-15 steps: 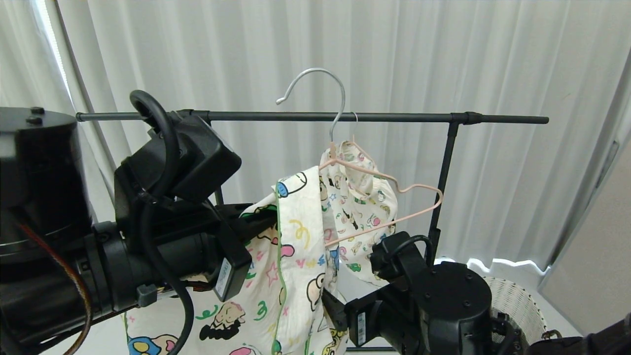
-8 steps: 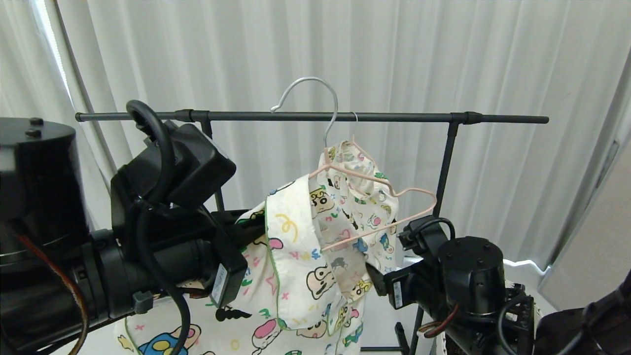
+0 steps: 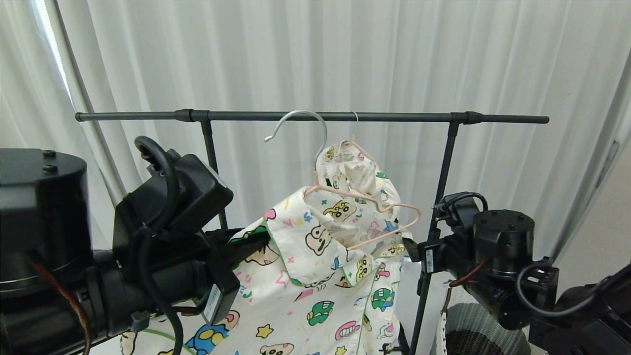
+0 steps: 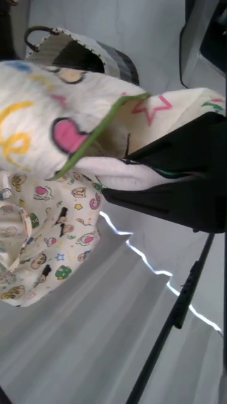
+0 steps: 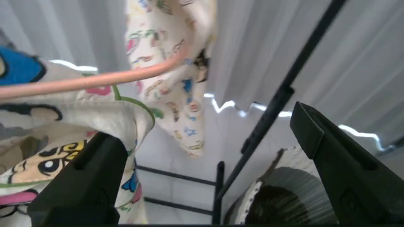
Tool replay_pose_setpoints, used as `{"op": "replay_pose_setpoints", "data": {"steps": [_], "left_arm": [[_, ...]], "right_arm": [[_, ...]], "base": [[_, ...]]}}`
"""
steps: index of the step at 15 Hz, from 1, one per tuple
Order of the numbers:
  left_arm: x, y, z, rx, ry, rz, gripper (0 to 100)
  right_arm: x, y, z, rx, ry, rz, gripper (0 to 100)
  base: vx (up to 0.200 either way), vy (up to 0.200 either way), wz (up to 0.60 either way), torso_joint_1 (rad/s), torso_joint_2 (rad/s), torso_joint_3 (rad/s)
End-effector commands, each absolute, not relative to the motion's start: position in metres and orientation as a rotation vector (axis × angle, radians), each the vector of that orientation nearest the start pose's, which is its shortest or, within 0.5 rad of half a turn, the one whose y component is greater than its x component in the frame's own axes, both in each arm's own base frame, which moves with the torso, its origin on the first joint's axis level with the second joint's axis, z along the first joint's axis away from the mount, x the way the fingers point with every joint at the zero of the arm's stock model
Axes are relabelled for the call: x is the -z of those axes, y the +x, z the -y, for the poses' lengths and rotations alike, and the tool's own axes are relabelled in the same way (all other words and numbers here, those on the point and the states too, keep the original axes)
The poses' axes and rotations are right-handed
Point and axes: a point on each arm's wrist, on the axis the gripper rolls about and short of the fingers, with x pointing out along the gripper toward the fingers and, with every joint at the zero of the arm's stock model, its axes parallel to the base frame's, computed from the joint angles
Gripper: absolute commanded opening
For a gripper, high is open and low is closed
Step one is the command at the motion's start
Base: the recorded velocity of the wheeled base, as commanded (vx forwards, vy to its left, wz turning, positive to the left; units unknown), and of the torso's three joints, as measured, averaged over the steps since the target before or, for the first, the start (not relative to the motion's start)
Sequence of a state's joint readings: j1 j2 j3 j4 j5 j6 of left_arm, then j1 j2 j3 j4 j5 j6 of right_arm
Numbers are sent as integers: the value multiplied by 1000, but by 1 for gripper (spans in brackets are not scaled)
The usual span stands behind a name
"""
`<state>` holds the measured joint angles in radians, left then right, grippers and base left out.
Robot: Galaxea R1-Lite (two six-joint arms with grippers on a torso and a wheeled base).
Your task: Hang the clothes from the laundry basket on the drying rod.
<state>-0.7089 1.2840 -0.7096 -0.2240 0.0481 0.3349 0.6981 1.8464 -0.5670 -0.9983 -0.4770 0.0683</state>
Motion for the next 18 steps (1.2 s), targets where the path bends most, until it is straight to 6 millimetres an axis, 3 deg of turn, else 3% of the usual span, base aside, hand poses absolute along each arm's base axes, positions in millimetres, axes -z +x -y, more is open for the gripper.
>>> {"op": "replay_pose_setpoints", "data": {"steps": [1,8,12,18], "left_arm": [[-220,153,126,692,455,-225,0],[-206,156,120,609,545,-268,0],[-202,165,117,544,667,-276,0],[-200,173,120,413,707,-311,0]], "right_arm": [[-120,241,-177,-185,-77,-228,100],[-128,248,-163,-146,-88,-205,100],[-130,247,-163,-163,-94,-200,100],[-134,246,-162,-163,-91,-187,100]], "base": [[0,0,0,0,0,0],[0,0,0,0,0,0],[0,0,0,0,0,0],[0,0,0,0,0,0]]}}
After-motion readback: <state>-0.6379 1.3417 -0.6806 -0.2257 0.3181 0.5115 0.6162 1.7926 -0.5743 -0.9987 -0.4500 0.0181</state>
